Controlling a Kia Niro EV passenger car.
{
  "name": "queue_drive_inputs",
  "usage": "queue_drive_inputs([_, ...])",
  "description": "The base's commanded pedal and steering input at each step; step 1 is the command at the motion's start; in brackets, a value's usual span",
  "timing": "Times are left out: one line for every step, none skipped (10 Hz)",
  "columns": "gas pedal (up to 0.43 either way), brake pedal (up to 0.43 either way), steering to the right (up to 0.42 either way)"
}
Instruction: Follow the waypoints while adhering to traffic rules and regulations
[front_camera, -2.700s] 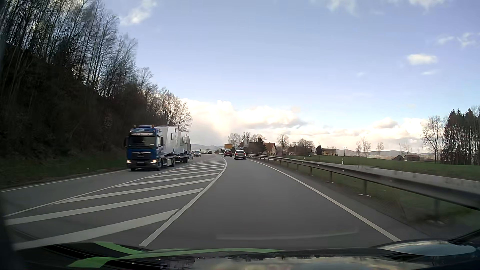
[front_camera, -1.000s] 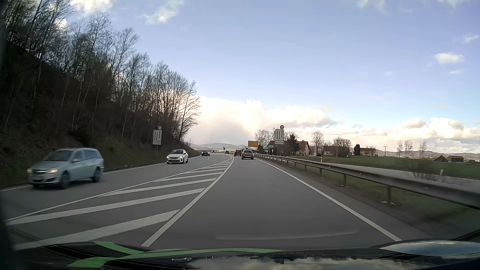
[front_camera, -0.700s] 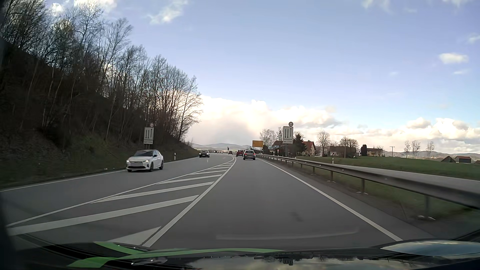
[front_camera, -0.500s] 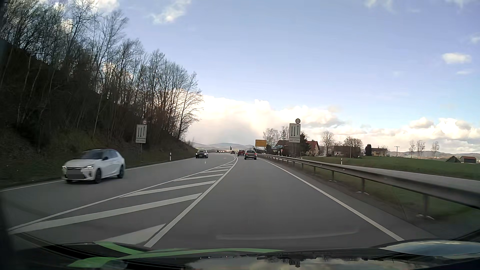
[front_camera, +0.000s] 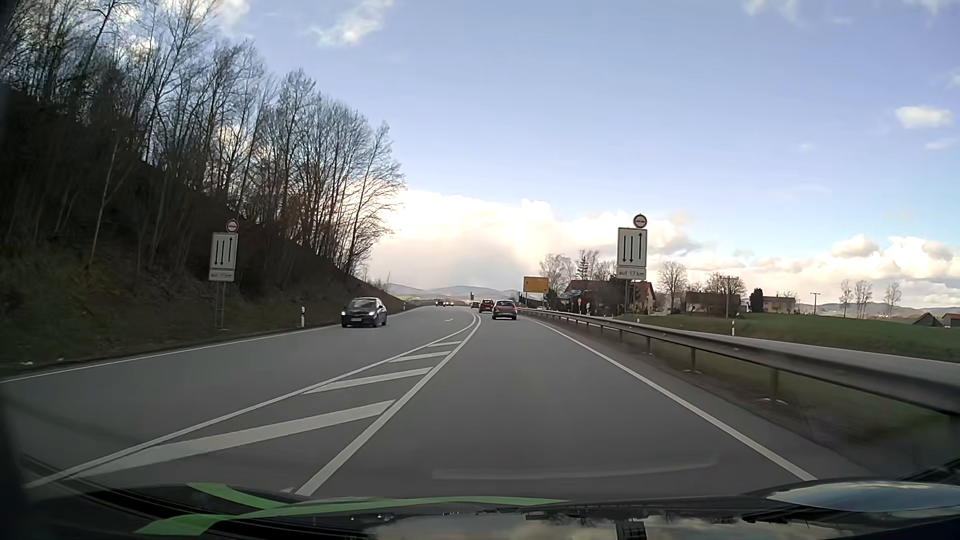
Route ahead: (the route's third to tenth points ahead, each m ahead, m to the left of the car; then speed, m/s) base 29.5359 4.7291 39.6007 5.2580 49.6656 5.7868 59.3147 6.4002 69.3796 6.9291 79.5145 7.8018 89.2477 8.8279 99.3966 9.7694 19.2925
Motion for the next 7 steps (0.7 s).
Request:
queue_drive_inputs([0.079,0.0,-0.011])
queue_drive_inputs([0.079,0.0,-0.011])
queue_drive_inputs([0.079,0.0,-0.01])
queue_drive_inputs([0.079,0.0,-0.01])
queue_drive_inputs([0.079,0.0,-0.01])
queue_drive_inputs([0.079,0.0,-0.009])
queue_drive_inputs([0.079,0.0,-0.008])
